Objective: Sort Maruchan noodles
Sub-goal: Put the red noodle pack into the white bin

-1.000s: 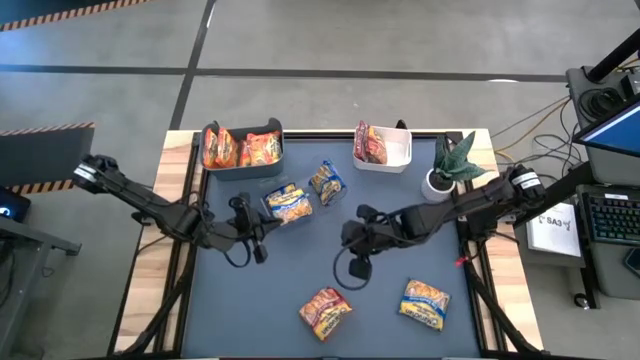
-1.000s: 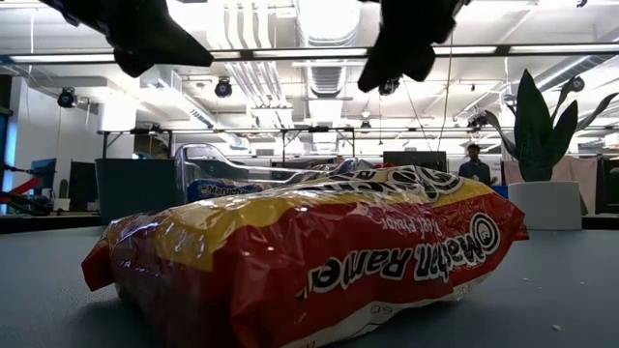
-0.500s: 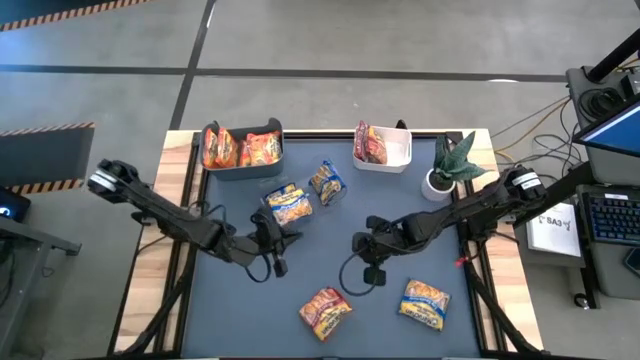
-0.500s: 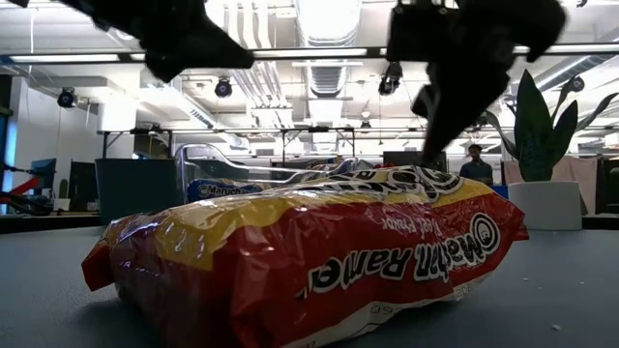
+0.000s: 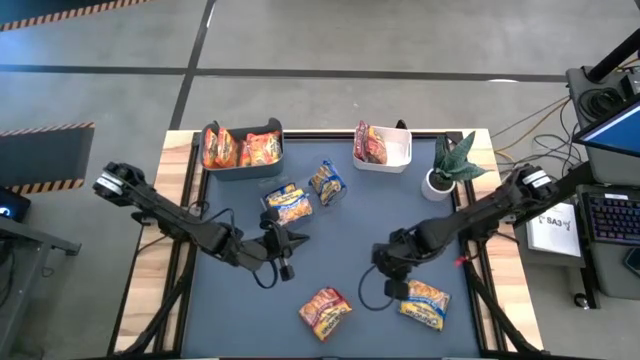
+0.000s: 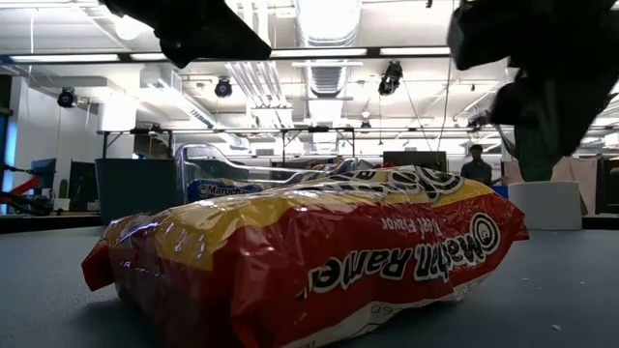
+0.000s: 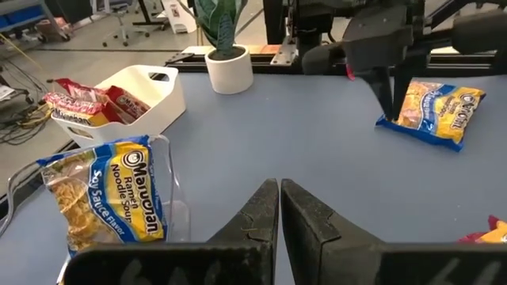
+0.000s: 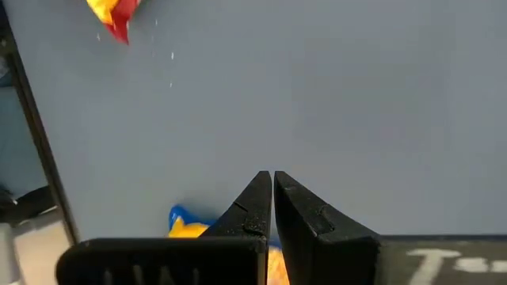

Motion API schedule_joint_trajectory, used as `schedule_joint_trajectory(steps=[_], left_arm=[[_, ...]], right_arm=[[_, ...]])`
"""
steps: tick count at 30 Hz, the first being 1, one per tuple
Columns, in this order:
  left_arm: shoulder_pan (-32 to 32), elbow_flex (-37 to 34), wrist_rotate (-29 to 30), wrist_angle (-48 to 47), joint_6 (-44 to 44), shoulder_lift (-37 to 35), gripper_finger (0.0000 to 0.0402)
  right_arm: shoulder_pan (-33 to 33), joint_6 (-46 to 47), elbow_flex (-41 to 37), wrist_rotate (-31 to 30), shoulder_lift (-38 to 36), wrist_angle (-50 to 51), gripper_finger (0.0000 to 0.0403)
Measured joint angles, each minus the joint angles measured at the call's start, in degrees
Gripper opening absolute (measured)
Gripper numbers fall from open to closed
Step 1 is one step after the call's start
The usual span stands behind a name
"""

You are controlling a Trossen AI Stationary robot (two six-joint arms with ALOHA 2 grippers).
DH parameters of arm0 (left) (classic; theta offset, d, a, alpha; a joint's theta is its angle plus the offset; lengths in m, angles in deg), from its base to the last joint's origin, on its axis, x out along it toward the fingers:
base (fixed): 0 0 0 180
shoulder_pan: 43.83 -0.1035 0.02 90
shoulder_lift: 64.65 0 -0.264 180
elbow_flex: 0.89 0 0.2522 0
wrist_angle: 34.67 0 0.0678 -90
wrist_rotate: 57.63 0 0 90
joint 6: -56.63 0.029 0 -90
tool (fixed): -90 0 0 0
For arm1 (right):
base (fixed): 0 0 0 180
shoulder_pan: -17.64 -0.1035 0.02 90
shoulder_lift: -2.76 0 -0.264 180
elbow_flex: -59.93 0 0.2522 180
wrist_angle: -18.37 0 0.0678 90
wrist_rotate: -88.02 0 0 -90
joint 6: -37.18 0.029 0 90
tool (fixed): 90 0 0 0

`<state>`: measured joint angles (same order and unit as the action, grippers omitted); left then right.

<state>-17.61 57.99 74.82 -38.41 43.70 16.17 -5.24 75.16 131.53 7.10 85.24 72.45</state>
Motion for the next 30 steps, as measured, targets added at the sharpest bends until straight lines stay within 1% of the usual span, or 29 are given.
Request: schedule_joint_trajectory(steps=[4,10,16,21,27,30], left_arm=[[0.0,-0.2,-0.1,-0.5,0.0,0.0,0.0000],[0.0,-0.1,-1.5,-0.5,0.1,0.0,0.0000],[0.2,-0.1,-1.5,-0.6,-0.1,-0.1,0.0000],[0.4,-0.1,-1.6,-0.6,-0.2,-0.1,0.0000],[0.4,-0.1,-1.6,-0.6,-0.2,-0.1,0.0000],[0.4,-0.1,-1.5,-0.6,-0.2,-0.1,0.0000]], right_arm=[[-2.1,5.2,-0.1,1.1,-0.5,1.5,0.0009],[-5.5,15.1,-0.1,8.8,-0.5,2.0,0.0009],[-10.3,23.1,-0.8,11.0,-0.5,7.2,0.0009],[-13.2,31.5,-4.1,12.9,-0.5,8.1,0.0009],[-14.3,32.9,-7.8,13.4,-0.2,8.7,0.0009],[-14.2,33.0,-8.8,11.2,-0.2,8.7,0.0009]])
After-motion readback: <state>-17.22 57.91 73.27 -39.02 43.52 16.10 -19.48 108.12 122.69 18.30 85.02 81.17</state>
